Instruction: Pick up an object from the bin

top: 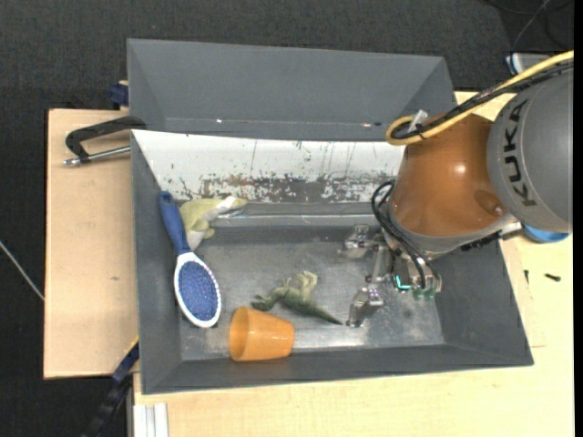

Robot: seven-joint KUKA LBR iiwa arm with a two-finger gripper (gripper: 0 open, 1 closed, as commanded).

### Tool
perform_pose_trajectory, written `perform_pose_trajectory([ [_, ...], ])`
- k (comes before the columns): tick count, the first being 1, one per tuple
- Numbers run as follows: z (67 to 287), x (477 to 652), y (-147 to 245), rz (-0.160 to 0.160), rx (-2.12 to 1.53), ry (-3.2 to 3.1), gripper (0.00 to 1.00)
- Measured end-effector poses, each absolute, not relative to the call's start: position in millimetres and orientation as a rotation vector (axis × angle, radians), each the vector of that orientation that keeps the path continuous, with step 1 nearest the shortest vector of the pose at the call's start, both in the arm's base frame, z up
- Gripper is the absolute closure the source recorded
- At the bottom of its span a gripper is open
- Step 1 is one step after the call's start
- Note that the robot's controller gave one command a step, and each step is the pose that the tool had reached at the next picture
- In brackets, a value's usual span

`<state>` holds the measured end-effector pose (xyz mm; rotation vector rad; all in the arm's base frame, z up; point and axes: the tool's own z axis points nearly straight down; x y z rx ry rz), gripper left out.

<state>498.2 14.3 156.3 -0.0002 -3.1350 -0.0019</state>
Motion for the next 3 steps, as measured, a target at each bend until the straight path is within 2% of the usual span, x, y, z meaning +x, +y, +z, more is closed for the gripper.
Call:
perform_pose_trajectory([
  [1,70.8,526.8,64.5,-0.001,0.203,-3.14,0.0],
  [2,74.6,528.7,63.9,-0.003,0.199,-3.149,1.0],
  [3,204.7,519.3,44.7,0.001,0.662,-3.083,1.0],
])
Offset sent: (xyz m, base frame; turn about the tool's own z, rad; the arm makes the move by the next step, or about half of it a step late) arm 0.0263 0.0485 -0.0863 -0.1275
